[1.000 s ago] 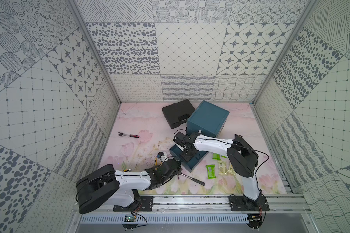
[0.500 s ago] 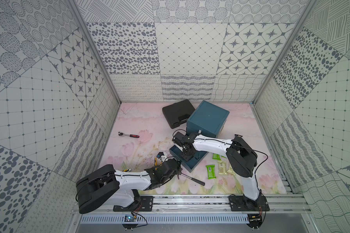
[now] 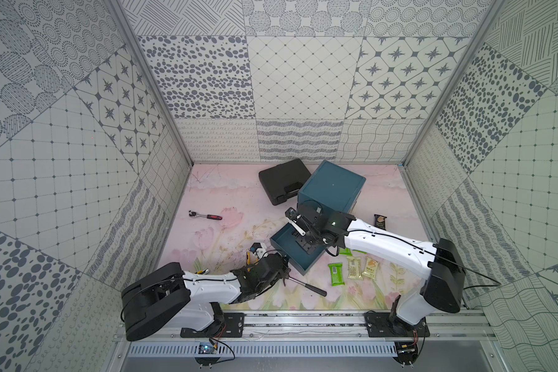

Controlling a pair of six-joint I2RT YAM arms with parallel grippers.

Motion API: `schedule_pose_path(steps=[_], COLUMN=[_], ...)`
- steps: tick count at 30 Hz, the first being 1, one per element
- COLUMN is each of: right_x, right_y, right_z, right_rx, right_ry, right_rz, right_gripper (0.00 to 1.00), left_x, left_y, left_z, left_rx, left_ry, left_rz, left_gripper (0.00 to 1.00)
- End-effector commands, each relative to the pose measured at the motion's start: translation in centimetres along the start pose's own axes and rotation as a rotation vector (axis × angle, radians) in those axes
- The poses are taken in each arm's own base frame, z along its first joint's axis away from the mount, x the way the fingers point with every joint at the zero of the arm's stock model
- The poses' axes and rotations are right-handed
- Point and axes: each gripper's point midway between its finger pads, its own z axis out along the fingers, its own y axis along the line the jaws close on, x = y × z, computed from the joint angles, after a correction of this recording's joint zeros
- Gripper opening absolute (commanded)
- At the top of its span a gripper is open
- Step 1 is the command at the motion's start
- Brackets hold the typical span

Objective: Take the cookies out of the drawer
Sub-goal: Pick up the cookie from the drawer.

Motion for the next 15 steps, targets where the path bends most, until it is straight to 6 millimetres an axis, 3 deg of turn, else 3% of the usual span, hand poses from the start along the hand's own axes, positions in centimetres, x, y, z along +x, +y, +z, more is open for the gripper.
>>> schedule_pose_path(steps=[1, 7, 12, 15], right_x=[0.1, 2.3, 6.1, 8.5], right_y=[-2.2, -9.0, -15.5, -18.5], right_z=[-2.5, -6.3, -8.9, -9.4], right_rx=[0.070, 0.183, 0.245, 0.277], right_ry=[-0.051, -0.065, -0.095, -0.095], right_rz=[0.069, 0.273, 0.507, 0.651], right_gripper=[0.34, 0.34, 0.33, 0.33], left_x=[-0.5, -0.6, -0.7, -0.8], left_y=[0.1, 0.1, 0.1, 0.2], left_z=[0.1, 0.0, -0.2, -0.2], left_rx=[-0.021, -0.019, -0.019, -0.021], left_ry=[-0.035, -0.036, -0.040, -0.041], left_rz=[0.017, 0.018, 0.016, 0.018], left_gripper=[0.00, 0.00, 0.00, 0.00])
